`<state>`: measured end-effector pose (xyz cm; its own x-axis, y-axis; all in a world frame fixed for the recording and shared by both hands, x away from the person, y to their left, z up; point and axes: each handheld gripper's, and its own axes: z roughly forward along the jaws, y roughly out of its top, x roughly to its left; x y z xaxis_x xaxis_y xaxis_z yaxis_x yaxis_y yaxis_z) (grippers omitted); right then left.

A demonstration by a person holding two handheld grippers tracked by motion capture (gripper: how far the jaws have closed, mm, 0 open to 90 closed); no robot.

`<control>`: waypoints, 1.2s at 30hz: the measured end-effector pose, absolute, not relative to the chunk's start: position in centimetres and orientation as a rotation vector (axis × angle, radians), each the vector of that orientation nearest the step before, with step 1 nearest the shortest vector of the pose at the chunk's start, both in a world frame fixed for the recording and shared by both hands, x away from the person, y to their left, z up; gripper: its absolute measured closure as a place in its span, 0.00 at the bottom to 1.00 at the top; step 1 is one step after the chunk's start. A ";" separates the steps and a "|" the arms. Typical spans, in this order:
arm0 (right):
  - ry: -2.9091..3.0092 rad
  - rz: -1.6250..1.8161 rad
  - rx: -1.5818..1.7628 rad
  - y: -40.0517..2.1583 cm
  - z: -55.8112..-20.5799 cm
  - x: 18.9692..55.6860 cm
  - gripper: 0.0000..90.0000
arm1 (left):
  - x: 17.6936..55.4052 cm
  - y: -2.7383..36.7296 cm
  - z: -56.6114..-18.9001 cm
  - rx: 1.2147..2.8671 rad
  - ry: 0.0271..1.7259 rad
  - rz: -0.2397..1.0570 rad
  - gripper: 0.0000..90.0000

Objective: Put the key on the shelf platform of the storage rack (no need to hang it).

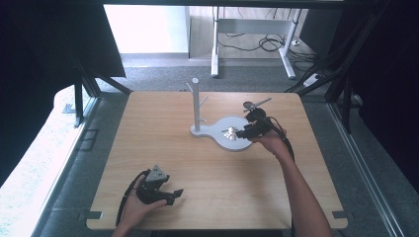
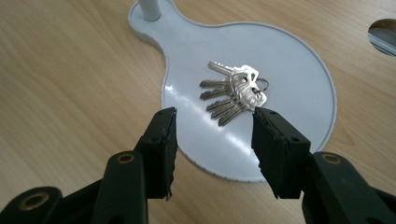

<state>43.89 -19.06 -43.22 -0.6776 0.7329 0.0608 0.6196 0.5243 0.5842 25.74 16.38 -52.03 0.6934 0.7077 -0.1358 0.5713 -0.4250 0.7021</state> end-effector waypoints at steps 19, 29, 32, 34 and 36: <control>2.539 0.915 1.159 -24.4 -45.6 36.6 0.56 | 25.7 16.3 -52.0 2.153 0.977 0.231 0.27; 2.505 0.935 1.250 -27.4 -49.2 33.1 0.56 | 25.7 16.2 -52.1 2.157 0.981 0.231 0.27; 2.495 0.961 1.281 -28.1 -50.2 32.5 0.57 | 25.8 16.2 -52.1 2.162 0.977 0.228 0.27; 2.517 0.930 1.291 -28.2 -50.6 32.4 0.56 | 25.8 16.1 -52.2 2.168 0.974 0.228 0.27; 2.508 0.917 1.285 -28.2 -50.5 32.5 0.57 | 25.8 16.1 -52.2 2.170 0.980 0.222 0.27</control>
